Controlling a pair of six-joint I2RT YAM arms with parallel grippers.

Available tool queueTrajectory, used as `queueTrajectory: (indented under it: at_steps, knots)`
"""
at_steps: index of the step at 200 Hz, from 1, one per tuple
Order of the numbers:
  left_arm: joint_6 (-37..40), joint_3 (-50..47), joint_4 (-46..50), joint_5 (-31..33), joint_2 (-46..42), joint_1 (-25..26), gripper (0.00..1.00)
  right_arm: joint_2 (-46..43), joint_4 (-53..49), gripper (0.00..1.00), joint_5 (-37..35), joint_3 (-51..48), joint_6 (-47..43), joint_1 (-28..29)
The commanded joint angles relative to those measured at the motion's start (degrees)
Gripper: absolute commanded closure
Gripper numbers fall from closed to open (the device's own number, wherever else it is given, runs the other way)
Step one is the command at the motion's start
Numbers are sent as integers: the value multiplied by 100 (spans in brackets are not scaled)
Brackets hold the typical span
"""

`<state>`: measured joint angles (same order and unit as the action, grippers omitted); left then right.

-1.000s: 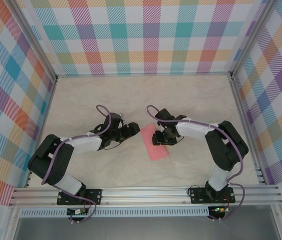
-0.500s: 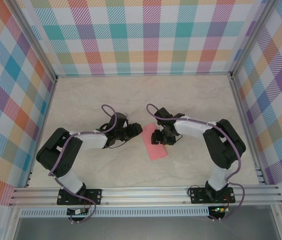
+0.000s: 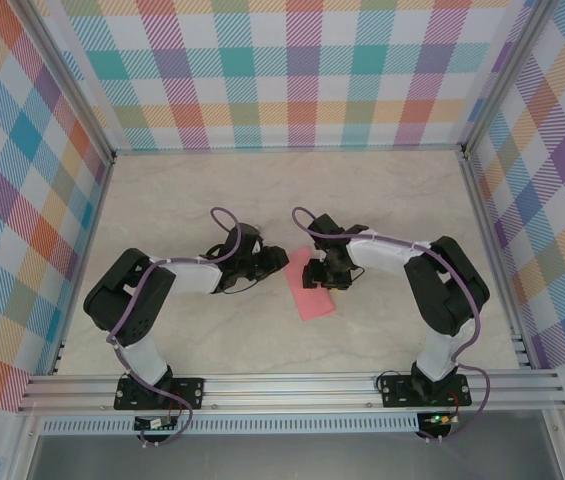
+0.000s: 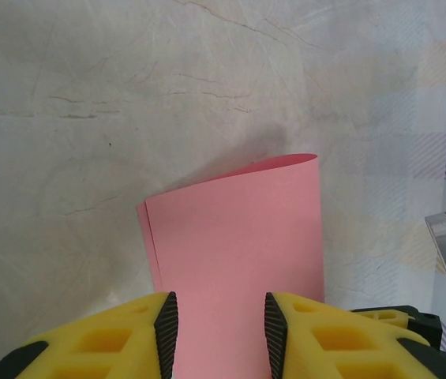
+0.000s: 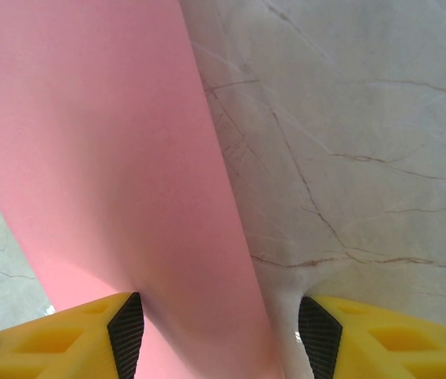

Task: Fold a paper plane with a square sheet of paper (pick it up from the middle)
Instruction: Fold the square sheet of paper in half at the center of the table.

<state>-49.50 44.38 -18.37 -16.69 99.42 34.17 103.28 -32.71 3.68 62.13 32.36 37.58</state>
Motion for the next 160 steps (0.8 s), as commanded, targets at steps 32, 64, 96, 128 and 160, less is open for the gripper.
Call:
queueTrajectory:
  at_steps: [32,64,96,128,160]
  knots:
    - [100,229,-67,-249,160,155,67,629,227,40,164,-157,-84,126]
    - [142,301,-28,-308,218,168,69,689,230,40,137,-157,-94,152]
    - [164,354,-17,-378,316,186,71,735,232,40,124,-149,-141,168]
    - [182,382,17,-370,359,195,73,790,247,40,152,-132,-186,187]
    - [189,399,35,-396,401,199,74,849,260,40,172,-130,-256,209]
